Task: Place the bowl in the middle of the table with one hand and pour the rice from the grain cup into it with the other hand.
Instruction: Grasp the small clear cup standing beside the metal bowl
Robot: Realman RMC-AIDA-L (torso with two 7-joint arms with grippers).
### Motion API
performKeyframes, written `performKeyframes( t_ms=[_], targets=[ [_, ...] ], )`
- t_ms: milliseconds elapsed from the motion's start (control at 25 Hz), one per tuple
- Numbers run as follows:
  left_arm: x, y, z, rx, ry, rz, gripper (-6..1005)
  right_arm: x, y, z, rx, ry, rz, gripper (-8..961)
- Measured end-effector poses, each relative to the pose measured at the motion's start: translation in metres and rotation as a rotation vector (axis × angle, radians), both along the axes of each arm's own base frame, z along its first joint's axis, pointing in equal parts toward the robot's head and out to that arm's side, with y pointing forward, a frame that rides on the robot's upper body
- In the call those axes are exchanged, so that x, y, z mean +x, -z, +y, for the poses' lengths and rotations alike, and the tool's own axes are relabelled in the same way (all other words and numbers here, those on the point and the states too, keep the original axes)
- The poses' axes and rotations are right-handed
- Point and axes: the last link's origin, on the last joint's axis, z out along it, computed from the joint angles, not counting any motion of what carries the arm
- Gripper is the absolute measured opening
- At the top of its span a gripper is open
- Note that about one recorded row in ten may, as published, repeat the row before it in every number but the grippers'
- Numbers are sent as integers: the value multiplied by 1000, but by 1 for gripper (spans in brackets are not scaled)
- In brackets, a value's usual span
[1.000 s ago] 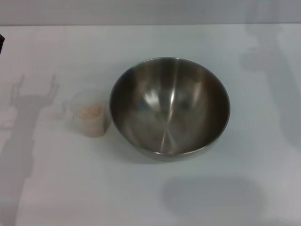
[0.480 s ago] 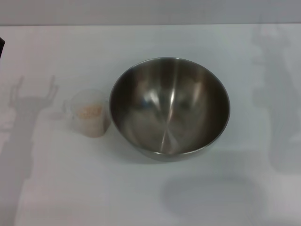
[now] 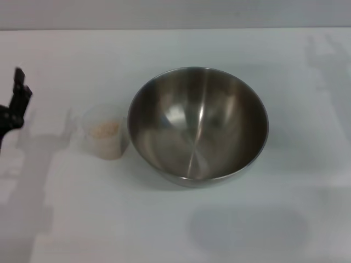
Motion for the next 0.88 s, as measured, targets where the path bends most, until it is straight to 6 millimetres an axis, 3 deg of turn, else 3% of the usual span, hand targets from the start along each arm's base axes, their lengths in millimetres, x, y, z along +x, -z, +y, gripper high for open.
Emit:
performKeyframes(
  t_ms=[280,400,600,880],
  targets=[
    [6,27,-34,-45,-98,55,743,10,-5,-6,15,-3,-19,451],
    [6,27,-34,-45,-98,55,742,9,-6,-5,18,-4,-20,451],
    [5,50,-40,-161,-210,-13,740,6,-10,1,17,-11,-31,451],
    [4,56,-39,-185,-245,-41,738,6,-13,3,19,-15,-40,451]
  ],
)
